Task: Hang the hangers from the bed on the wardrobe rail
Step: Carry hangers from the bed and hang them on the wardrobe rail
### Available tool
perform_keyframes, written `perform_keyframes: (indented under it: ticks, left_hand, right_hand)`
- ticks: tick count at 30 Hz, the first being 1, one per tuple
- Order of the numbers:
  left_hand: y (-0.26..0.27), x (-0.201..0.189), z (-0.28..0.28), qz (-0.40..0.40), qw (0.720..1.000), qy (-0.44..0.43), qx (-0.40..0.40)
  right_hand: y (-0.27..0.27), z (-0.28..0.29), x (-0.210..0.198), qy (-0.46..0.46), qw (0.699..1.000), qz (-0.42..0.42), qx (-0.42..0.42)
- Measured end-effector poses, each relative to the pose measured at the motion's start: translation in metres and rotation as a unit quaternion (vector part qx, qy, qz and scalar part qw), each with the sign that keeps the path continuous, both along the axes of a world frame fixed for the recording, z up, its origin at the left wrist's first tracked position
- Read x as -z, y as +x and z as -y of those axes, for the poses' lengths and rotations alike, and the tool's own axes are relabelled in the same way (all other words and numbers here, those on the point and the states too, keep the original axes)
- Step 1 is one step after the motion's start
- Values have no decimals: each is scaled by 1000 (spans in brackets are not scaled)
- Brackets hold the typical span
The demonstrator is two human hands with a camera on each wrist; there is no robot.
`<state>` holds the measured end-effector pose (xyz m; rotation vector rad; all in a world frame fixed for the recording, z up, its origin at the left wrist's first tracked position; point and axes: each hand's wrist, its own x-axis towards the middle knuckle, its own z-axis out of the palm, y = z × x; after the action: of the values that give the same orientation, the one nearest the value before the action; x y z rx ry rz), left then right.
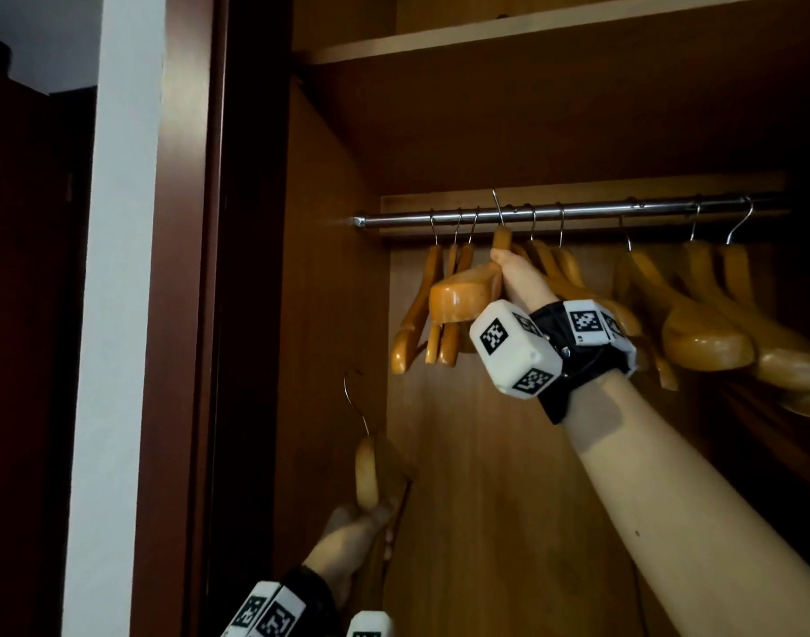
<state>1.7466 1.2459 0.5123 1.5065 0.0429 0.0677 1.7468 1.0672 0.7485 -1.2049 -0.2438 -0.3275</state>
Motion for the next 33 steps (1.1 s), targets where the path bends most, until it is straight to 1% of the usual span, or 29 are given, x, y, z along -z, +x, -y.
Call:
perform_keyframes:
  ticks: [6,8,13,17,19,24,28,30,33]
  left_hand:
    - [-3,-2,3,2,1000,-11,-3]
    - [-4,-3,4,3,1000,-12,-3]
    - [-7,-3,3,-1,1000,-9,-3]
    - [-9,-4,4,0,1000,-10,0]
    - [-10,-4,5,5,1000,1,-1]
    - [-15,-5,6,18,1000,23,4]
    - [-18,-6,8,21,999,28,6]
    - [-21,-6,10,18,999,25,10]
    - [-26,-6,14,12,999,22,22]
  right_hand:
    - [9,4,-6,-4,1000,0,-20]
    - [10,3,0,-9,1000,2,-16]
    - [16,3,3,-59,997,-33,31]
    - [2,6,10,-91,994,-44,46]
    - [-2,10,18,-101,994,-37,32]
    - [-14,21,31,-62,998,-17,4]
    - [-23,27,32,-53,996,-37,-68]
    - [-28,27,31,-43,994,-48,-84]
    - [-37,19,26,-76,993,-40,-87]
